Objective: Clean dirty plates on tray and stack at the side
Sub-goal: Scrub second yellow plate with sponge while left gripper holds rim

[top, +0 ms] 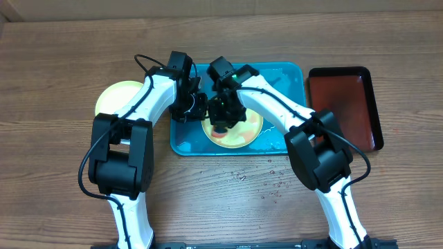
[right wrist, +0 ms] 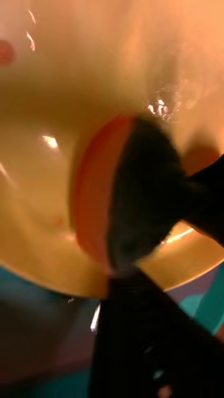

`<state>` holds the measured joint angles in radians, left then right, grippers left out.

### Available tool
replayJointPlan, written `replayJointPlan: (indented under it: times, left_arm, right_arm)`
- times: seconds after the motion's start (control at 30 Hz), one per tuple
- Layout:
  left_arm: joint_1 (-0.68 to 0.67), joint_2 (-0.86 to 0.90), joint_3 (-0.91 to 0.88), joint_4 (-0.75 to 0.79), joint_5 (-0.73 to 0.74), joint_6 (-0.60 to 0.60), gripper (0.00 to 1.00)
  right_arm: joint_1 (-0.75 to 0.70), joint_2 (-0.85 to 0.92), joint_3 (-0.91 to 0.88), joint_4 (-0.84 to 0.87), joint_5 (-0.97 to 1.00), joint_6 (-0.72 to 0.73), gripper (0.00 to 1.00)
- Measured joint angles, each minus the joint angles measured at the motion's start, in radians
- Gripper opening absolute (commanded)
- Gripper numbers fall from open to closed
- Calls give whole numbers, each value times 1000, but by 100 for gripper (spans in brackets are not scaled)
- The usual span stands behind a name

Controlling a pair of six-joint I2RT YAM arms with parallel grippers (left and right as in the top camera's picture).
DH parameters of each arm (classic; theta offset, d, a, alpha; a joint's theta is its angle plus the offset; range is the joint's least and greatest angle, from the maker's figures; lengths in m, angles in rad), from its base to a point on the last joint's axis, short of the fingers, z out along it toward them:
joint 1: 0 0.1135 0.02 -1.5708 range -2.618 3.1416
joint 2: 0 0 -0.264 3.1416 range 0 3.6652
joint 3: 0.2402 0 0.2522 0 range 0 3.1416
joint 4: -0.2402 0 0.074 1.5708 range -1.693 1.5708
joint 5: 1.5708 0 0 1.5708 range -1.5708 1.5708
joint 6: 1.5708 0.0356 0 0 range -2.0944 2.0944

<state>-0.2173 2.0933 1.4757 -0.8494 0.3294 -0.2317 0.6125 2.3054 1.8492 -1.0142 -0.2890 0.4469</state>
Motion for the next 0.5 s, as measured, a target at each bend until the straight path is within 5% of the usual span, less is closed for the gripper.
replayJointPlan:
  times: [0.5]
  left_arm:
    - [3,0,0,0,0,0,4]
  right_arm:
    - [-61,8,-2,189,177,216,4]
